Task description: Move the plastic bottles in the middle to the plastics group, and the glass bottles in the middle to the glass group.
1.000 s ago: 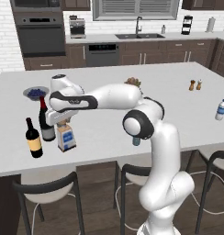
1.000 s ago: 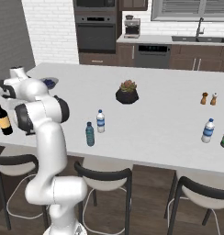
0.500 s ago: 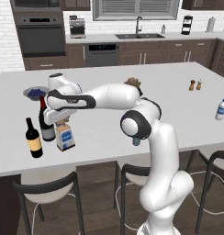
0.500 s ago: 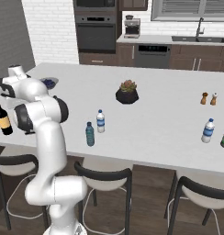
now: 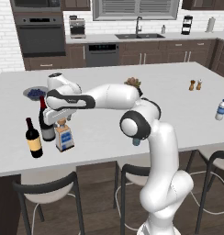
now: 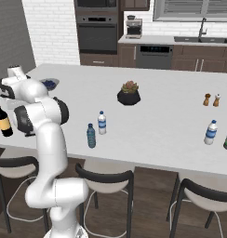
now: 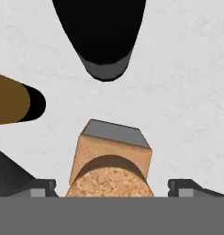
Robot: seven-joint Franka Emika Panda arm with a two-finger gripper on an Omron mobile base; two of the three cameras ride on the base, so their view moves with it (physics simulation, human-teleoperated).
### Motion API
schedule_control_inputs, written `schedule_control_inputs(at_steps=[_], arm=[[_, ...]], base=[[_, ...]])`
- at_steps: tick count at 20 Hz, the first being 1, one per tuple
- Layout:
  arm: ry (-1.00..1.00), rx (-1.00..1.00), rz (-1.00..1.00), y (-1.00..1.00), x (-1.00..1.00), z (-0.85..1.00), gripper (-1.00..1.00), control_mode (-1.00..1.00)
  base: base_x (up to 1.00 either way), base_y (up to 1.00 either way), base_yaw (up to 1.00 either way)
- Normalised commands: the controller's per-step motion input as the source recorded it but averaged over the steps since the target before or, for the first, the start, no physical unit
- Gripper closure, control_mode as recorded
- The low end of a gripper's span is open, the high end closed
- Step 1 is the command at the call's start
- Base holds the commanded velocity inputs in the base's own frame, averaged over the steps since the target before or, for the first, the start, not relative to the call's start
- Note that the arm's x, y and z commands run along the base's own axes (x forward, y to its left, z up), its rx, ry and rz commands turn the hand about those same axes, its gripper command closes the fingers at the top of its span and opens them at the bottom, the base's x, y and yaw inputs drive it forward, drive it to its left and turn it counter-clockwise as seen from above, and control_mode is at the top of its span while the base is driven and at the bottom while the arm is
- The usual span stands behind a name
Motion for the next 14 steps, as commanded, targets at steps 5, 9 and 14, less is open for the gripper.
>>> schedule_control_inputs(at_steps=[5,9,14], arm=[[-0.11,0.0,0.0,-0.05,-0.27,0.46,-1.0,-1.0],[-0.14,0.04,-0.05,-0.36,-0.51,0.44,-1.0,-1.0],[-0.09,0.09,-0.08,-0.59,-0.5,0.38,-1.0,-1.0]], base=[[0.0,0.0,0.0],[0.0,0.0,0.0],[0.0,0.0,0.0]])
